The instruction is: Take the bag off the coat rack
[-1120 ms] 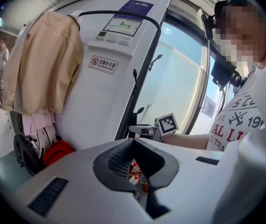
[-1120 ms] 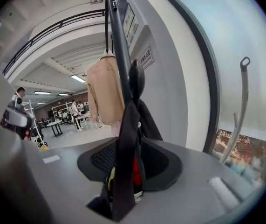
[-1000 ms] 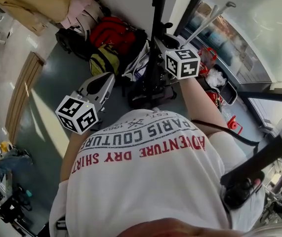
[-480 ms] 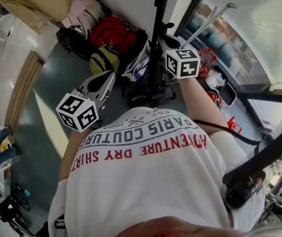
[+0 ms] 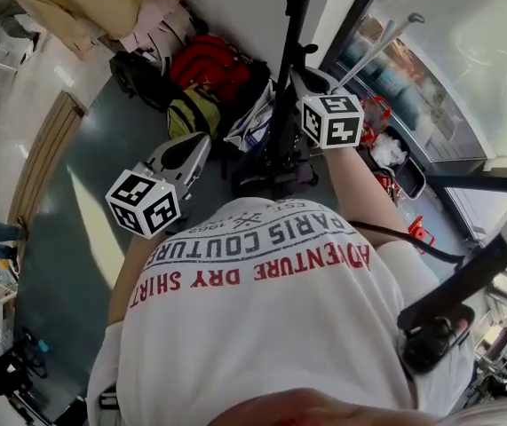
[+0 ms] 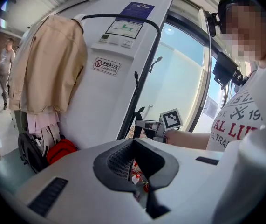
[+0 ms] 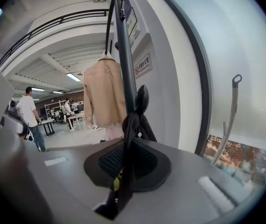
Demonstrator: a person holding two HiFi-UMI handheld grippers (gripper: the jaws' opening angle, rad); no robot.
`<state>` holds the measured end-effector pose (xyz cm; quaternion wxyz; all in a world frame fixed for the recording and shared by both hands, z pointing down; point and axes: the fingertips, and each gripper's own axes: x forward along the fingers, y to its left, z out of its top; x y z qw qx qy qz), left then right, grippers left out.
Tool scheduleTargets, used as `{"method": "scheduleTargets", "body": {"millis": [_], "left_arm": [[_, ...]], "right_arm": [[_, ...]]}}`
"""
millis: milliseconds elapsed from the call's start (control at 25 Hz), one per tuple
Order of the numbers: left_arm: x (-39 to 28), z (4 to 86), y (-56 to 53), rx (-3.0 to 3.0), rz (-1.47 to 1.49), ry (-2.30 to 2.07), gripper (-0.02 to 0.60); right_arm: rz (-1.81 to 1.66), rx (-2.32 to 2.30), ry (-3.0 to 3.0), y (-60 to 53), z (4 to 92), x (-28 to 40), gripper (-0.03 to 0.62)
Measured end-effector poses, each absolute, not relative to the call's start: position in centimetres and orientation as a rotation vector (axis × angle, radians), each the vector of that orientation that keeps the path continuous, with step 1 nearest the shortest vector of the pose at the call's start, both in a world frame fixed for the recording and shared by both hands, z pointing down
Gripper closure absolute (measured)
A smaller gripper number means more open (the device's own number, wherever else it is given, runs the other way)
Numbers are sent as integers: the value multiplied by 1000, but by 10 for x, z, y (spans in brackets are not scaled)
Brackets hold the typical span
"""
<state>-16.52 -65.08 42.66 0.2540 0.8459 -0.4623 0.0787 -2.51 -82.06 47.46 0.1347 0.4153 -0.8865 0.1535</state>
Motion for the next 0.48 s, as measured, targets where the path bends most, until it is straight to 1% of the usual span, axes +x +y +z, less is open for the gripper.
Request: {"method": "scheduleTargets", "body": {"millis": [200, 480], "left_arm": [[-166, 418, -643, 2313, 185, -1259, 578], [-169, 408, -630, 2329, 159, -1261, 578]], "right_arm": [[300, 1220, -2604, -818, 432, -29, 578], [263, 1297, -2619, -822, 383, -14, 578]]}}
